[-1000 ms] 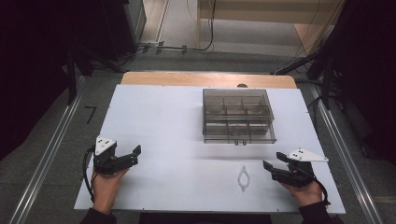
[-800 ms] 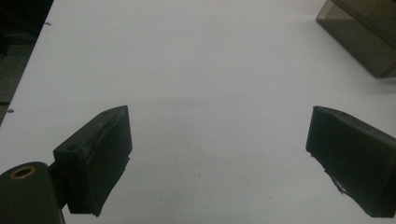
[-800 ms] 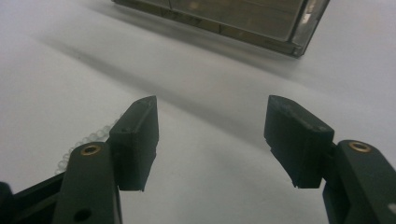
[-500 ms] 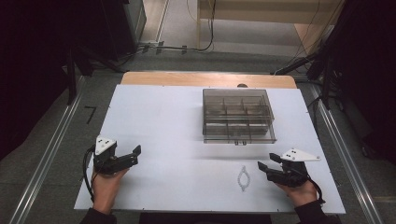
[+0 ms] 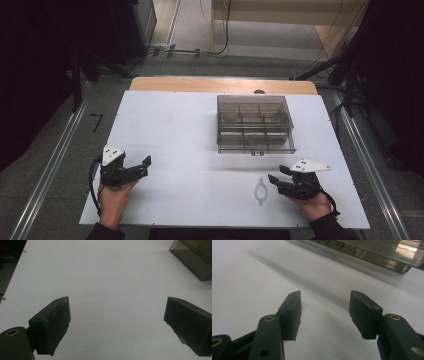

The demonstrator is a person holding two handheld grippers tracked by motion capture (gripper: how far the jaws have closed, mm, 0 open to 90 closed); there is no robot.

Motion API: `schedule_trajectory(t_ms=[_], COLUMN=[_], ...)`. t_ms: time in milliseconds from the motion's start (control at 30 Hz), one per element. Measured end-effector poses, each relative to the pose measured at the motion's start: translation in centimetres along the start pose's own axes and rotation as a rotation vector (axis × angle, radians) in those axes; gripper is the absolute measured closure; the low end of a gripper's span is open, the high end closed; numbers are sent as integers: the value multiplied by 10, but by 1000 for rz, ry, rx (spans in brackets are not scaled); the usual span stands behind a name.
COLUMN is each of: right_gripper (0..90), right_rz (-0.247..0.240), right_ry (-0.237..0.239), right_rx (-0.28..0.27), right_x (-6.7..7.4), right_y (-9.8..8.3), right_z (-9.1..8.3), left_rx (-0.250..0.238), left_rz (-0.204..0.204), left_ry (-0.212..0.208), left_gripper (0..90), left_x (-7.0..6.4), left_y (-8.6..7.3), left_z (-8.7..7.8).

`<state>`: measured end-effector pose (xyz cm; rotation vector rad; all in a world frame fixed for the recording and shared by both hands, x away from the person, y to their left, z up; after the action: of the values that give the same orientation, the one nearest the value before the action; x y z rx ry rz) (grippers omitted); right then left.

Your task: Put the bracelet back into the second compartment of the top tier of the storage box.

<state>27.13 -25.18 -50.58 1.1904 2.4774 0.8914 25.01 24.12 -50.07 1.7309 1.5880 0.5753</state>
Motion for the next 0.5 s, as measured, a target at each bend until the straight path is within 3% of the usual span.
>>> schedule_trajectory(t_ms=[500], right_gripper=[479], right_rz=[3], right_ry=[18], right_rx=[37], right_x=[9], right_y=[6], right_z=[13], left_rx=[3], left_rz=[-2], left_ry=[-4], left_gripper=[75], left_x=[0], left_y=[0], left_z=[0])
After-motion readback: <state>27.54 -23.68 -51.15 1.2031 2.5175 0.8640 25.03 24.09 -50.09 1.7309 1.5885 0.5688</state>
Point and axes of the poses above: each handheld gripper's, and its own axes: z roughly forward along the jaws, y roughly out of its top, x roughly to its left, the point moved 2 cm from there along z, roughly forward along the jaws, and after that the axes turned 10 degrees about x, right-handed, at the moved point
